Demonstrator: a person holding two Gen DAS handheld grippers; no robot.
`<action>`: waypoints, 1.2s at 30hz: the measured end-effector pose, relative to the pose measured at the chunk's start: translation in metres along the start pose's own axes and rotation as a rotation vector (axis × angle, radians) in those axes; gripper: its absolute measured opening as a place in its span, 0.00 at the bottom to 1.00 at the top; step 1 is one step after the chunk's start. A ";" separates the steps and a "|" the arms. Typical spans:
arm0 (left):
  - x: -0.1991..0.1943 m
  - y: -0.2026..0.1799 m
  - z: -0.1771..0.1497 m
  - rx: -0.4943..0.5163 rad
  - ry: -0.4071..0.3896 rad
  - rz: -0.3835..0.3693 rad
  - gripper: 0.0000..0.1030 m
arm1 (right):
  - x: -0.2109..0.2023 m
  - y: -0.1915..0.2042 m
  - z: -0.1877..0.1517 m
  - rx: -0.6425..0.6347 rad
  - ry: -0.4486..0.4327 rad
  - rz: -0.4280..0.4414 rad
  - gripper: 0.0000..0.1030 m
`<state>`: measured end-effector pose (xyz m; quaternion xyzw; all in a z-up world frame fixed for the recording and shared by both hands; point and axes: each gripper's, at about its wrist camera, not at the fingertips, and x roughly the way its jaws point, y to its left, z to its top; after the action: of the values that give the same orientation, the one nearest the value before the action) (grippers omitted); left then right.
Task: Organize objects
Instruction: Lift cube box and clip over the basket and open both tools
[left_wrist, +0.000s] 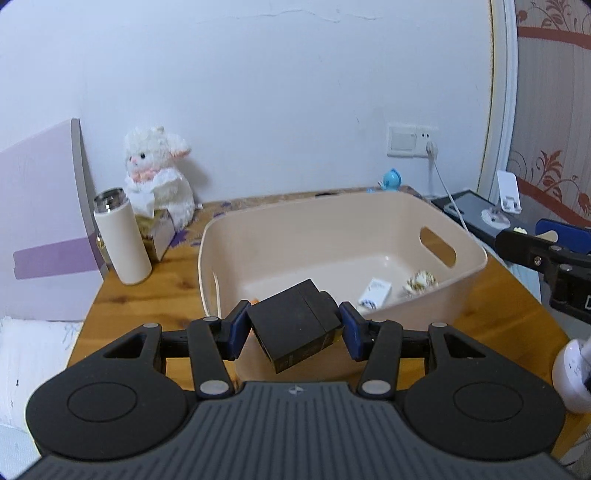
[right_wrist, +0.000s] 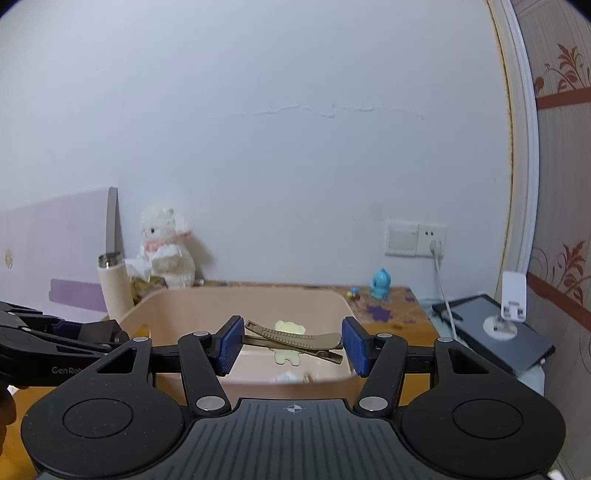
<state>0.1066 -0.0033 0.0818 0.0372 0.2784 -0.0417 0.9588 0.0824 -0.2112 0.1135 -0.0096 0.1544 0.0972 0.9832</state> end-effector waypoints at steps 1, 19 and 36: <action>0.001 0.001 0.004 0.000 -0.005 0.000 0.52 | 0.003 0.001 0.003 -0.001 -0.004 0.000 0.53; 0.079 0.001 0.054 0.027 0.072 0.041 0.52 | 0.078 0.005 0.018 -0.008 0.053 -0.042 0.53; 0.176 0.008 0.035 0.045 0.403 0.033 0.52 | 0.159 0.013 -0.017 -0.073 0.334 -0.053 0.53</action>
<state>0.2743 -0.0090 0.0172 0.0709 0.4628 -0.0241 0.8833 0.2231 -0.1689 0.0485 -0.0656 0.3118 0.0739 0.9450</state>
